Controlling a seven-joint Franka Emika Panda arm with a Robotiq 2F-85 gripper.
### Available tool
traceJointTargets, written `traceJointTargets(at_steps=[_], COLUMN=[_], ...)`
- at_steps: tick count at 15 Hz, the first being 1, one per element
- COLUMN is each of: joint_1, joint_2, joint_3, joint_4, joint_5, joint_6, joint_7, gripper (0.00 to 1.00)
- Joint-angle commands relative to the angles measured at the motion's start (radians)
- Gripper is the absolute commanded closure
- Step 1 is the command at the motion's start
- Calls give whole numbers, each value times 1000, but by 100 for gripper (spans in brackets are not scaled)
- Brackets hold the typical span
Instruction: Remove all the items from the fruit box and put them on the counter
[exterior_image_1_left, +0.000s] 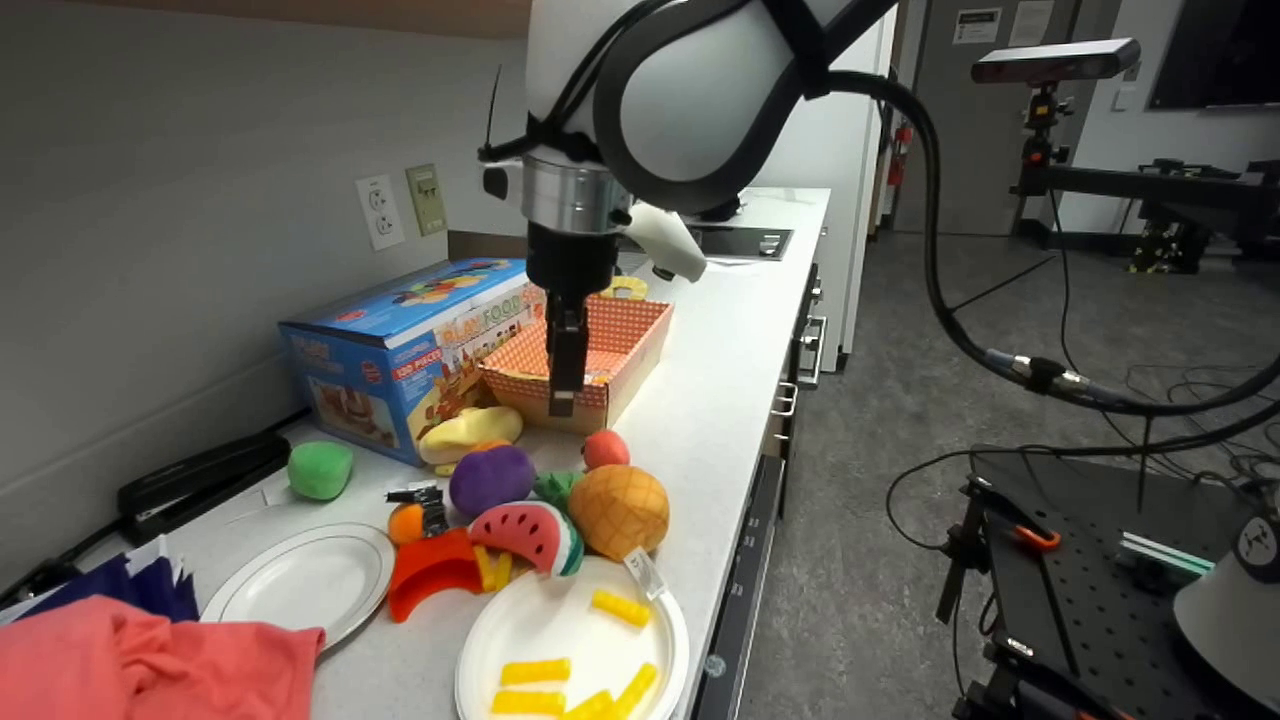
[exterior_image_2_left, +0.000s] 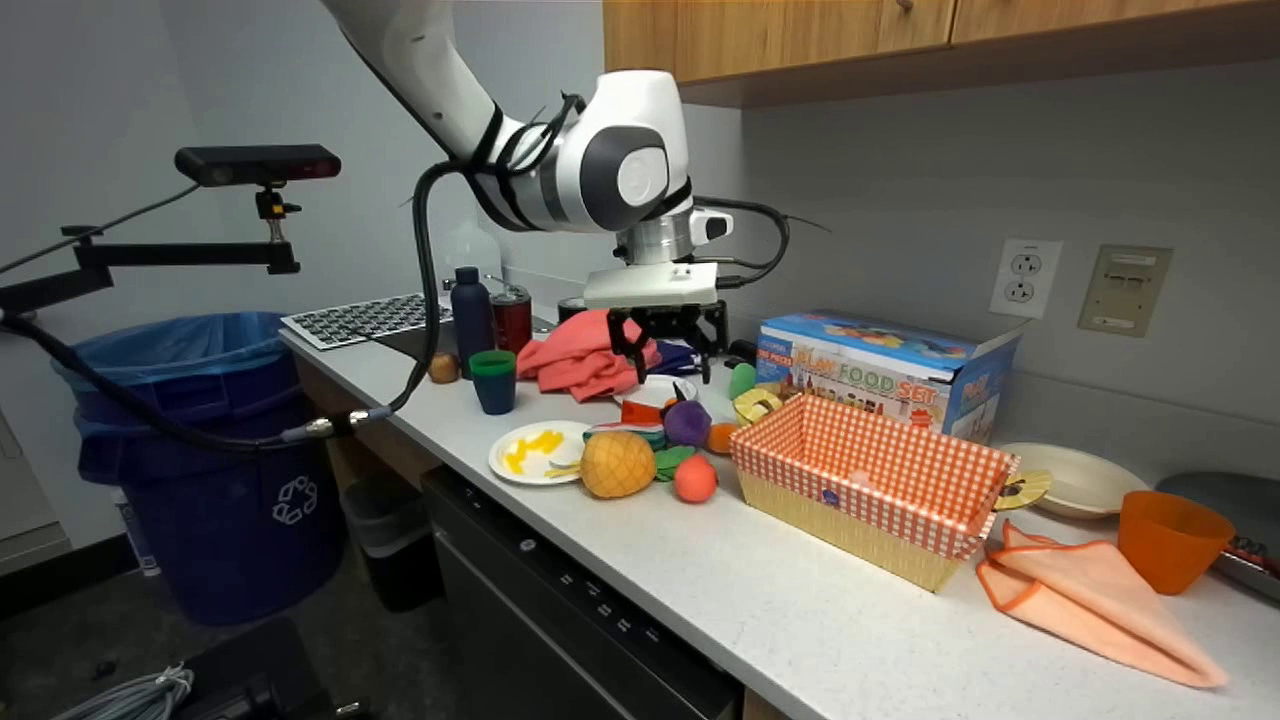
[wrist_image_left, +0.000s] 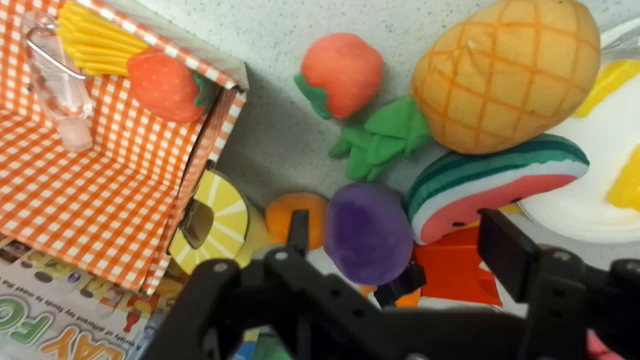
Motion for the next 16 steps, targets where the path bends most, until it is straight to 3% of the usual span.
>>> traceJointTargets(at_steps=[1, 11, 12, 16], joint_1=[-6, 44, 44, 54], joint_2=[-128, -393, -319, -363], joint_3=[0, -48, -44, -58], joint_4=[-79, -262, -200, -241], joint_5=[63, 263, 203, 222], joint_6=[1, -15, -4, -4], joint_7=[-32, -168, -103, -125], gripper=[0, 0, 0, 0])
